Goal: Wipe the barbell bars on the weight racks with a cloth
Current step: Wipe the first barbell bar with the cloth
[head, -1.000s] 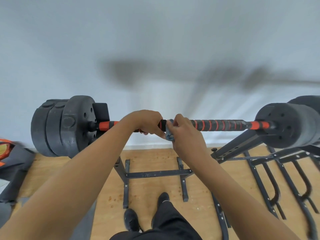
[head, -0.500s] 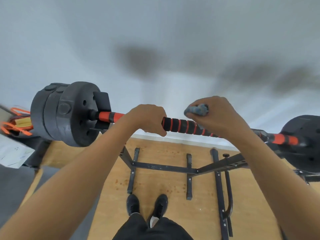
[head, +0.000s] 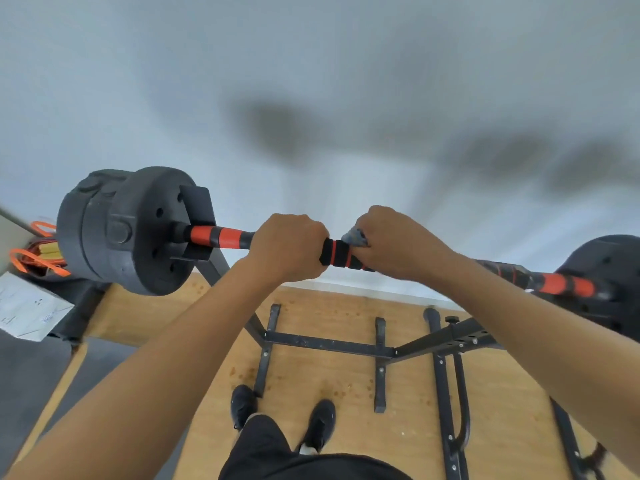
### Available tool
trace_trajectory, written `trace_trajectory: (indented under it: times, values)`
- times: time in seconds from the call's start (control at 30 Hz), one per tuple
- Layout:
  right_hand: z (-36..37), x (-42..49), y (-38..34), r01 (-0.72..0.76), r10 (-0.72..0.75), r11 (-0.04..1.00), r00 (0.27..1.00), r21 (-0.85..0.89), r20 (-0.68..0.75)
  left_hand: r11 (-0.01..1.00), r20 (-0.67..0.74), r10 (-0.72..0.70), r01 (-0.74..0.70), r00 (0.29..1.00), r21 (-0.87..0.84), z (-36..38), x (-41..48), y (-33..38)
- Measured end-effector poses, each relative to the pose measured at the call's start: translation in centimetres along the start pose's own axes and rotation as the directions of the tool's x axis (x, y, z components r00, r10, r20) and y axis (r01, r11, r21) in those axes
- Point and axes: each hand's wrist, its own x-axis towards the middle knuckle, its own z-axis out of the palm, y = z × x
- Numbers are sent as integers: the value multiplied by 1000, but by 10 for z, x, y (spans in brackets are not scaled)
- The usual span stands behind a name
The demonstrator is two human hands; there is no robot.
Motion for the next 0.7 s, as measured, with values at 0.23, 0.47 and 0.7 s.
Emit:
trace_trajectory:
  times: [0.23,0.47,0.7]
  values:
    - [6,-19,2,138,-175,942,980,-306,-94,887,645,186,156,741,-435,-28,31,-16]
    - [-19,13,8,-72,66,997,986,30,153,944,311,157,-50,937,-327,-23,12,-17]
    - [-14,29,10,-176,126,965,962,195,244,1000,-164,24,-23,986,14,20,-11,9]
